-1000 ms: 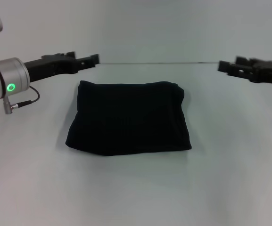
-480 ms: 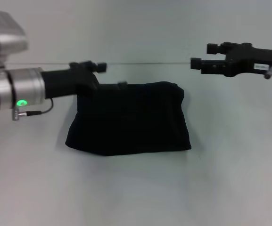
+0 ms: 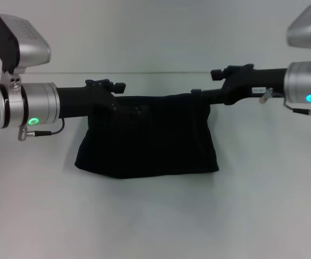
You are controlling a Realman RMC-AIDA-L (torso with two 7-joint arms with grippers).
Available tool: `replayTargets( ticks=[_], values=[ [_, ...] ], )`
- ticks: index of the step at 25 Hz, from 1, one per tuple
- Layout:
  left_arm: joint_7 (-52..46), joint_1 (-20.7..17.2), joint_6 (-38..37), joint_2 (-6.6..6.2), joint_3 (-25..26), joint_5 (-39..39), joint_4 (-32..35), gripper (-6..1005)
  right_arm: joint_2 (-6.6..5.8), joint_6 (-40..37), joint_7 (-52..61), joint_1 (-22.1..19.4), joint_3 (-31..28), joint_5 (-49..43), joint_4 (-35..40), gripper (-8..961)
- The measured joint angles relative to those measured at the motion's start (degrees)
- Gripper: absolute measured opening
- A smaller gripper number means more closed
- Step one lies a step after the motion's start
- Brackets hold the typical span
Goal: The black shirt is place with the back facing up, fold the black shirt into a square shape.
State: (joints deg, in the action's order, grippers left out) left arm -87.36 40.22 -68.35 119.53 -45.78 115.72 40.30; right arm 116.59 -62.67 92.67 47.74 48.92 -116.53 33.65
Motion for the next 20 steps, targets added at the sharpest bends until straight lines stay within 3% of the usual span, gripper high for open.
replayTargets(
  ticks=[5, 20],
  values=[
    [-0.07, -0.29, 0.25, -0.04, 0.21, 0.51, -0.29, 909, 0.41, 2.08, 2.02, 0.09, 2.61, -0.34, -0.02, 885],
    [-0.19, -0.24, 1.12, 0.0, 0.06, 1.53, -0.32, 909, 0.7, 2.18, 2.34, -0.35, 2.43, -0.08, -0.01, 885]
  ],
)
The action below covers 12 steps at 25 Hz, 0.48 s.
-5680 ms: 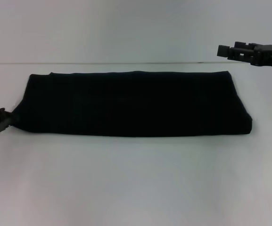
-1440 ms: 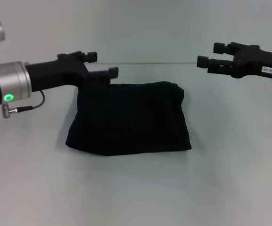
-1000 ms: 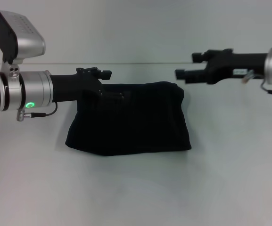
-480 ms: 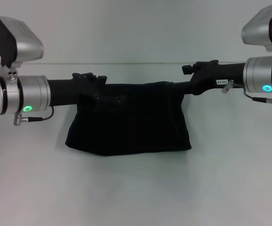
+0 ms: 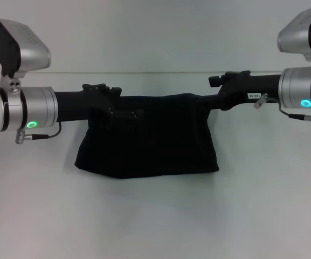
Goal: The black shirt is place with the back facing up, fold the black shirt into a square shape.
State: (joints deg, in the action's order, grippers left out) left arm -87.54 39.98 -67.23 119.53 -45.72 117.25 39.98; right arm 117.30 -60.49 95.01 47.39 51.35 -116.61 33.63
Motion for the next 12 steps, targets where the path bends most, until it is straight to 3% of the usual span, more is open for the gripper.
replayTargets(
  ticks=[12],
  values=[
    [0.0, -0.01, 0.53, 0.0, -0.15, 0.0, -0.18, 908, 0.07, 0.03, 0.0, -0.11, -0.13, 0.22, -0.04, 884]
  ],
)
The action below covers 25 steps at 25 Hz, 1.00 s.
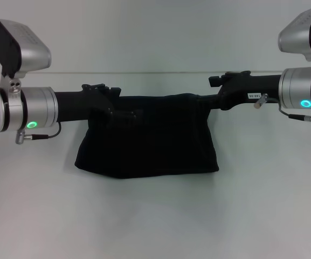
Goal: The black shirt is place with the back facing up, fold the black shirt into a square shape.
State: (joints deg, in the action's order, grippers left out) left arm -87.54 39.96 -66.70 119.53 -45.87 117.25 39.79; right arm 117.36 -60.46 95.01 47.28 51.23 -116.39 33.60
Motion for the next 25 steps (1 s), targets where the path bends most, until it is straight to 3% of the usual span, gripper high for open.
replayTargets(
  ticks=[25],
  values=[
    [-1.26, 0.11, 1.05, 0.09, -0.09, 1.9, -1.32, 909, 0.49, 0.09, 0.0, 0.0, 0.39, -0.22, -0.24, 884]
  ],
)
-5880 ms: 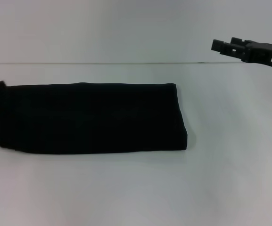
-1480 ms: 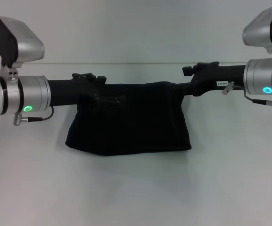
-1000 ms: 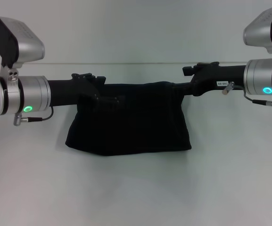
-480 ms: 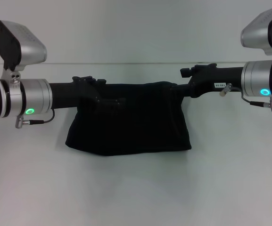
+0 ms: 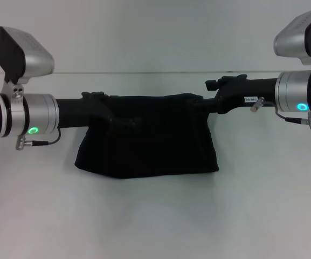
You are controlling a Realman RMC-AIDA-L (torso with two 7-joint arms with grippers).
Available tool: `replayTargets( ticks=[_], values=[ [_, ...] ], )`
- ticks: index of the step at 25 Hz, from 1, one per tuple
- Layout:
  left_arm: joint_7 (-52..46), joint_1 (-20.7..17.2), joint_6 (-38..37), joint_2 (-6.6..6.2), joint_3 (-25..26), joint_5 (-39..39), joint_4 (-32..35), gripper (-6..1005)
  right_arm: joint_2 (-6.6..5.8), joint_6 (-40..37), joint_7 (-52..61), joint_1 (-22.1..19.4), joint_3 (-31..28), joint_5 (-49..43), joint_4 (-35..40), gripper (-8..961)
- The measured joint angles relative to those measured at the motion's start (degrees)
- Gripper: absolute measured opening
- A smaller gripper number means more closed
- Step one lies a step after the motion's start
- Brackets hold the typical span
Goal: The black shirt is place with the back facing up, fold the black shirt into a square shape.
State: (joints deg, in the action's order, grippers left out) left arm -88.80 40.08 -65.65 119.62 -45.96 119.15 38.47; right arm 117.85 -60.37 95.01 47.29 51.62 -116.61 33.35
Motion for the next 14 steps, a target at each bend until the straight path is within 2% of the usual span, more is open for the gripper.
replayTargets(
  ticks=[14],
  values=[
    [-1.62, 0.21, -0.54, 0.0, 0.04, 2.24, 0.42, 908, -0.08, -0.3, 0.0, -0.62, 0.64, -0.19, -0.76, 885]
  ],
)
